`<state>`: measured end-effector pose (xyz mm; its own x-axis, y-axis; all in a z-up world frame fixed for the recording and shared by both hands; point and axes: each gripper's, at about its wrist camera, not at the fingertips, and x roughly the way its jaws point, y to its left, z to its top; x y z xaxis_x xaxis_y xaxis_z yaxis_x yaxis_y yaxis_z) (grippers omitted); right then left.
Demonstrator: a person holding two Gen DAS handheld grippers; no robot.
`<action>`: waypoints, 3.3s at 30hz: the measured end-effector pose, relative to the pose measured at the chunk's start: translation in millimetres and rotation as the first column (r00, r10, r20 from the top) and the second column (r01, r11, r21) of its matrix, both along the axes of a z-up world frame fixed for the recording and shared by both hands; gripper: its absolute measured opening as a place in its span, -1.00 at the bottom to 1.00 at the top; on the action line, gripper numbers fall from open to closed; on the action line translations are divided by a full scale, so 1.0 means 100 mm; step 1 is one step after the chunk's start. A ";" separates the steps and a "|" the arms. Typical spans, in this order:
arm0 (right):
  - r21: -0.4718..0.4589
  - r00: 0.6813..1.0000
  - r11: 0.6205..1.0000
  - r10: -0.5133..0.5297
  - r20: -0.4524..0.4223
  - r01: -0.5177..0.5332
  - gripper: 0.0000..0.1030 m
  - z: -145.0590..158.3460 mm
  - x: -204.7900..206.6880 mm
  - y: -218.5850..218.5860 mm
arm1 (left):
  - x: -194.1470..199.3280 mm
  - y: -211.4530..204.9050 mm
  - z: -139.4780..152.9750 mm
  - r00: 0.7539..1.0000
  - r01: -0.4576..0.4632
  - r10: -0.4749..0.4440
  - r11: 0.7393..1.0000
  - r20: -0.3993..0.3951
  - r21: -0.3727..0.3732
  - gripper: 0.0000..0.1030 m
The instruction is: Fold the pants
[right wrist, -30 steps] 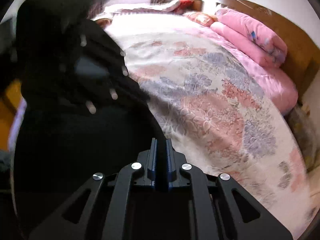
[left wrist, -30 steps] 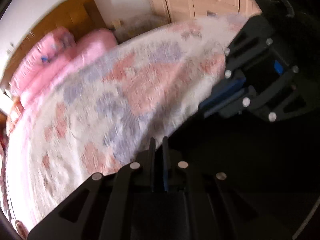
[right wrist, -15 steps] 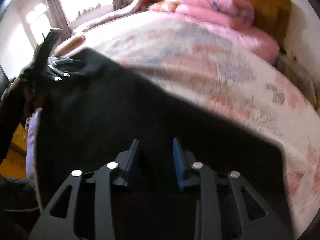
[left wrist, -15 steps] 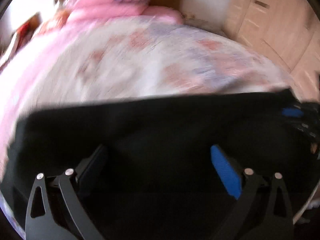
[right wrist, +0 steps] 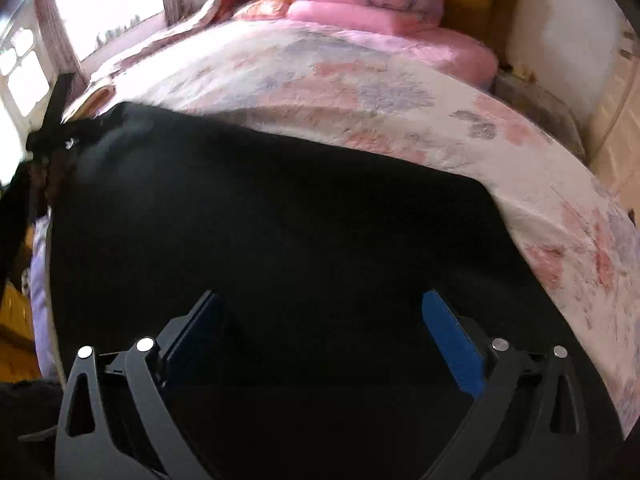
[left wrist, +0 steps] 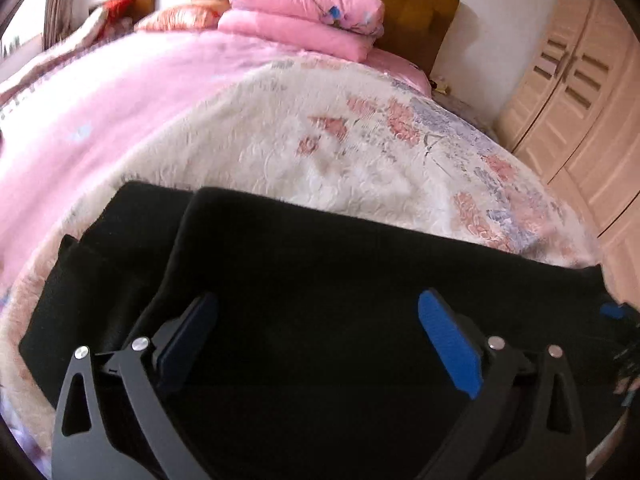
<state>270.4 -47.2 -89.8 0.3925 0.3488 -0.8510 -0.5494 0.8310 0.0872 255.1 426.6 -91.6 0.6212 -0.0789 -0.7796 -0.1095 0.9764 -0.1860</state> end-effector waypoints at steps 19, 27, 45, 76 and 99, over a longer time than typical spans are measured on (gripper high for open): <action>0.128 0.813 0.815 -0.577 0.081 0.566 0.92 0.55 -0.91 -1.90 | -0.27 -3.84 0.62 0.765 0.644 -0.641 0.761 0.057 -0.080 0.97; -0.145 0.823 0.813 -0.568 0.022 0.564 0.92 -0.11 -1.34 -2.55 | 0.05 -4.93 0.02 0.693 0.720 -0.713 0.674 -0.109 0.165 0.97; 0.058 0.819 0.821 -0.571 0.062 0.568 0.92 -0.02 -1.94 -2.60 | 0.13 -6.27 0.00 0.617 0.786 -0.781 0.608 -0.094 0.107 0.97; 0.122 0.793 0.831 -0.555 0.250 0.543 0.92 0.51 -2.02 -1.96 | -0.92 -4.28 0.36 0.853 0.493 -0.522 0.810 0.009 0.319 0.97; -0.052 0.844 0.855 -0.496 0.205 0.515 0.92 0.19 -2.07 -1.22 | -1.28 -2.98 -0.02 0.938 0.338 -0.347 0.919 0.009 0.205 0.97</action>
